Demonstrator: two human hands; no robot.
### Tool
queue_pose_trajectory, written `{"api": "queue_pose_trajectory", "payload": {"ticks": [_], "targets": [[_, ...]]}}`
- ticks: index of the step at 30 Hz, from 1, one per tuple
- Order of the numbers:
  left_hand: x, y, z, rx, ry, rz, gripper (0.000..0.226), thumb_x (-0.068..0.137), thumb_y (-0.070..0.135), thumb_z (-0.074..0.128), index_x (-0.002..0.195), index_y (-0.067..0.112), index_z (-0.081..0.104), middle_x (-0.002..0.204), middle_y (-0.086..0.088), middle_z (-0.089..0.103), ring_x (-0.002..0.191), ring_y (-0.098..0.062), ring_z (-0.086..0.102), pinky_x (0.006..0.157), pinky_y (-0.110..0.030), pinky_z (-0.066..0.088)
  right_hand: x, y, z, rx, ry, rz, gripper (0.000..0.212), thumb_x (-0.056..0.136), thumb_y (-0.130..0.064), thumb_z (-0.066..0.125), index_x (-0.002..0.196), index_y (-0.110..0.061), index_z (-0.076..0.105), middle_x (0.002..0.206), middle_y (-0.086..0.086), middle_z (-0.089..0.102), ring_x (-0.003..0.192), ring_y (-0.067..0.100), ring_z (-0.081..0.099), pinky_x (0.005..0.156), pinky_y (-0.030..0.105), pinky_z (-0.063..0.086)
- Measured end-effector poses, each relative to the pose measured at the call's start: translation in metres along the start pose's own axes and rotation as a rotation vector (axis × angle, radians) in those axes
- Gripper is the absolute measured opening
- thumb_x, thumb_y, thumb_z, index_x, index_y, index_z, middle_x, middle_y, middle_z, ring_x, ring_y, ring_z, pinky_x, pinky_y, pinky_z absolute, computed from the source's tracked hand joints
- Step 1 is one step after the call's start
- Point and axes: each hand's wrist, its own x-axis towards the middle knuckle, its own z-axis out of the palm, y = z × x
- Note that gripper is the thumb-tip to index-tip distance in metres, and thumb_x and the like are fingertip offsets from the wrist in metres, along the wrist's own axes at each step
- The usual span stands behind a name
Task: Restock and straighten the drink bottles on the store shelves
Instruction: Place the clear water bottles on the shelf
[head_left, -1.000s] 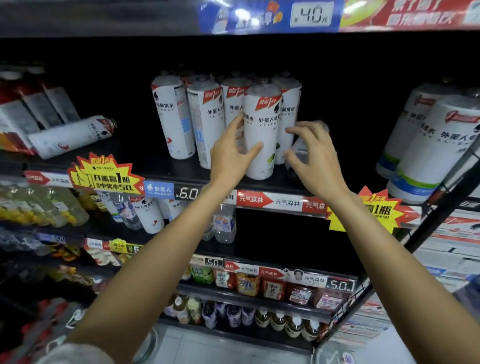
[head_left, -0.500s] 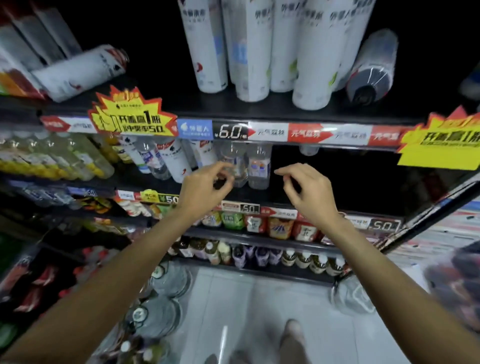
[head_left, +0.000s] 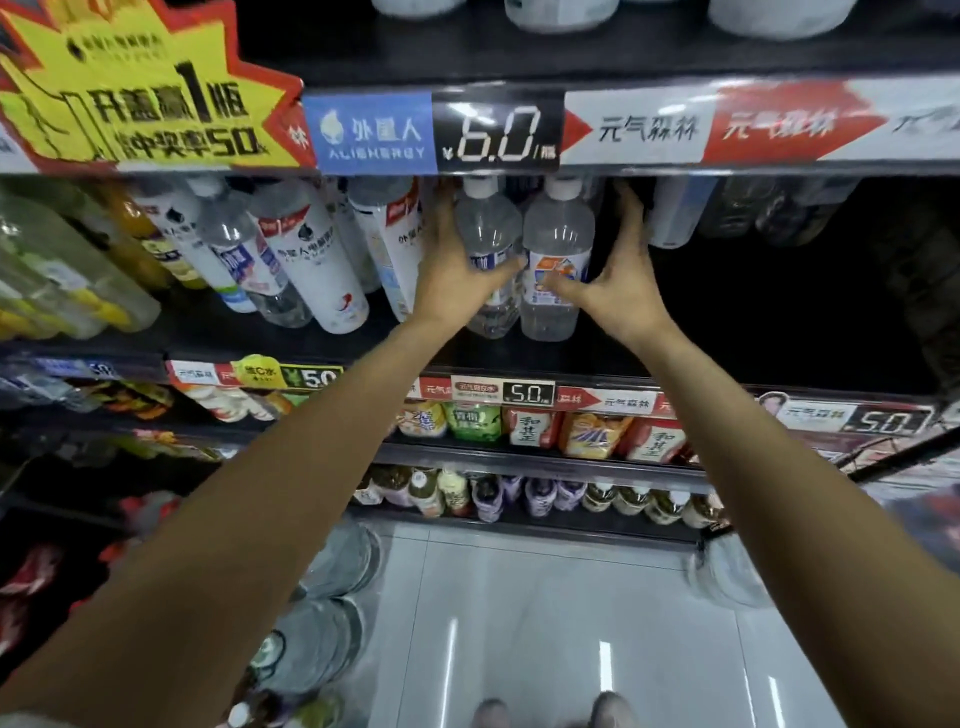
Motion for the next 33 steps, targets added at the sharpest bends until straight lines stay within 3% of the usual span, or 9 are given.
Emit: {"api": "queue_pose_trajectory", "payload": {"ticks": [3,7,11,13,15,19,25,29,33], "targets": [[0.0,-0.012,0.009,0.05,0.067,0.021,0.084,0.075,0.026,0.081,0.141,0.005,0.034,0.138,-0.011,0.047,0.121,-0.022,0.049,0.094,-0.022,0.041,0.013,0.009,0.016,0.127,-0.052,-0.03,0.111,0.059,-0.036,0.085,0.144,-0.016,0.017,0.14,0.01,0.041,0.13,0.022,0.044,0.106,0.044,0.041],[-0.001,-0.021,0.011,0.024,0.089,0.023,0.081,0.074,0.026,0.08,0.14,0.009,0.035,0.133,-0.007,0.053,0.116,-0.022,0.055,0.086,-0.019,0.042,0.008,0.014,0.024,0.188,0.005,-0.023,0.092,0.064,-0.022,0.086,0.135,-0.014,0.03,0.125,0.002,0.056,0.114,0.016,0.057,0.096,0.036,0.05],[-0.006,-0.017,0.011,0.036,0.073,0.002,0.084,0.076,0.026,0.077,0.142,0.011,0.028,0.129,-0.008,0.058,0.112,-0.029,0.059,0.089,-0.032,0.048,-0.014,0.009,0.023,0.084,0.096,-0.081,0.092,0.065,-0.023,0.086,0.136,-0.013,0.03,0.132,0.004,0.052,0.116,0.012,0.053,0.091,0.019,0.045],[-0.007,-0.012,0.01,0.055,0.05,-0.019,0.082,0.079,0.027,0.076,0.143,0.011,0.026,0.129,-0.01,0.058,0.111,-0.033,0.059,0.089,-0.038,0.049,-0.029,0.001,0.024,0.046,0.098,-0.09,0.091,0.063,-0.021,0.088,0.134,-0.013,0.031,0.131,0.003,0.051,0.116,0.014,0.051,0.091,0.021,0.046],[-0.006,-0.007,0.009,0.06,0.036,-0.041,0.08,0.081,0.029,0.074,0.142,0.011,0.025,0.13,-0.01,0.057,0.112,-0.034,0.058,0.09,-0.04,0.049,-0.044,-0.006,0.024,0.057,0.094,-0.086,0.088,0.06,-0.018,0.089,0.129,-0.015,0.034,0.123,-0.005,0.051,0.113,0.014,0.052,0.09,0.026,0.049],[-0.012,-0.004,0.005,0.08,-0.014,-0.052,0.083,0.08,0.03,0.075,0.143,0.009,0.023,0.135,-0.012,0.052,0.116,-0.035,0.055,0.092,-0.047,0.048,-0.077,-0.021,0.016,0.066,0.101,-0.063,0.084,0.06,-0.017,0.089,0.124,-0.027,0.036,0.114,-0.025,0.045,0.108,0.005,0.05,0.085,0.012,0.044],[-0.046,0.015,-0.018,0.139,-0.157,0.064,0.083,0.079,0.033,0.077,0.144,0.013,0.028,0.141,-0.01,0.046,0.123,-0.031,0.051,0.091,-0.048,0.05,-0.123,-0.059,-0.027,-0.079,0.059,-0.056,0.085,0.061,-0.022,0.089,0.13,-0.024,0.039,0.126,-0.013,0.048,0.108,0.0,0.045,0.081,-0.001,0.036],[-0.085,0.033,-0.049,0.109,-0.229,0.169,0.083,0.075,0.032,0.081,0.143,0.019,0.034,0.141,-0.005,0.047,0.12,-0.019,0.052,0.093,-0.043,0.051,-0.147,-0.08,-0.064,-0.087,0.034,-0.024,0.087,0.059,-0.028,0.09,0.125,-0.039,0.034,0.118,-0.024,0.049,0.105,0.001,0.049,0.078,0.003,0.038],[-0.113,0.073,-0.096,0.133,-0.22,0.213,0.089,0.069,0.063,0.066,0.143,0.031,0.029,0.13,-0.004,0.059,0.103,-0.012,0.058,0.083,-0.031,0.05,-0.157,-0.112,-0.098,0.009,0.005,0.056,0.093,0.056,-0.027,0.091,0.123,-0.032,0.027,0.111,-0.027,0.051,0.104,-0.003,0.057,0.085,0.022,0.049]]}}
